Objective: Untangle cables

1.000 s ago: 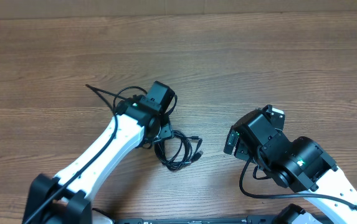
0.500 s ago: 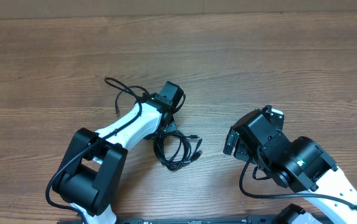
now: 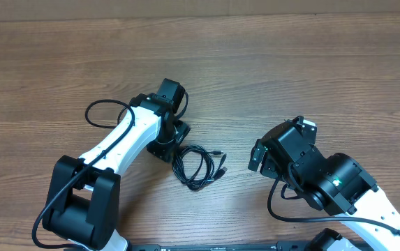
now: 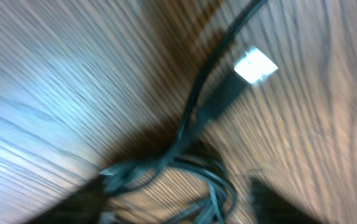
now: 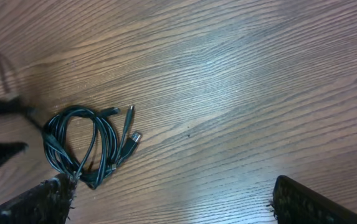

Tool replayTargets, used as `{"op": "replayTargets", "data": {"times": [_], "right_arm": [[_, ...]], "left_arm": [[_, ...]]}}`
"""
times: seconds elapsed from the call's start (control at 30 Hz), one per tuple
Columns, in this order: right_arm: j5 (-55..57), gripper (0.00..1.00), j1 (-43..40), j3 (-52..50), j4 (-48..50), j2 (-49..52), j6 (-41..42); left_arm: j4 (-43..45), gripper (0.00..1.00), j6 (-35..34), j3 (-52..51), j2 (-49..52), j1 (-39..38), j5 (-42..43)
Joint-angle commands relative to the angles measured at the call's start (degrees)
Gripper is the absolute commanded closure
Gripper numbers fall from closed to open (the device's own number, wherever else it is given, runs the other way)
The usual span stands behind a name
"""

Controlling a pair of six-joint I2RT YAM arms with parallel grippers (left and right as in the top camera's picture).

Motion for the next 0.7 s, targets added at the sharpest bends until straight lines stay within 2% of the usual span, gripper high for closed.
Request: {"op": "replayTargets", "data": {"times": [0.0,0.07,0.1,0.17,0.33,0.47,0.5,0.57,0.63,0.67], "right_arm": [[-0.04,0.0,0.22,-0.42,0.37,-0.28,0.17],[-0.04,0.0,0.22,-0.42,0.11,-0.28,-0.04],[-0.07,0.0,0.22,-0.42,-0.11,-0.28,-0.02],[-0.04,0.0,0.22,-0.42,-0.28,-0.28,-0.02],[-0.02,0.0,0.22,-0.42,-0.24,-0.28,-0.02],[0.17,0.0,0.22,-0.42,0.59,-0.28,-0.02],[0.17,0.0,0.22,-0.42,0.72,-0.28,-0.02],[0.13,0.0,0.22,-0.42,0.61,-0.28,0.0],[0.13,0.0,0.22,-0.42,0.28,-0.28,0.0],[0.13,0.0,0.22,-0.42,0.07,-0.28,-0.02]], "left_arm": [[2.34,0.0,8.35,1.25,-0.9,-0.11,5.92],[3.13,0.01,24.72,1.25,-0.92,-0.13,5.7],[2.56,0.01,30.51,1.25,-0.92,-0.13,5.01],[-0.5,0.0,37.07,1.22,-0.9,-0.61,0.24],[-8.24,0.01,42.58,0.66,-0.9,-3.43,-13.99],[-6.47,0.02,43.36,-2.21,-0.9,-6.14,-13.16],[-5.03,0.1,43.34,-3.37,-0.9,-6.88,-12.87],[-1.9,0.21,43.34,-5.75,-0.9,-8.11,-12.9],[1.16,0.21,43.41,-8.09,-0.9,-9.01,-12.96],[2.54,0.24,43.78,-9.16,-0.9,-9.31,-13.07]]}}
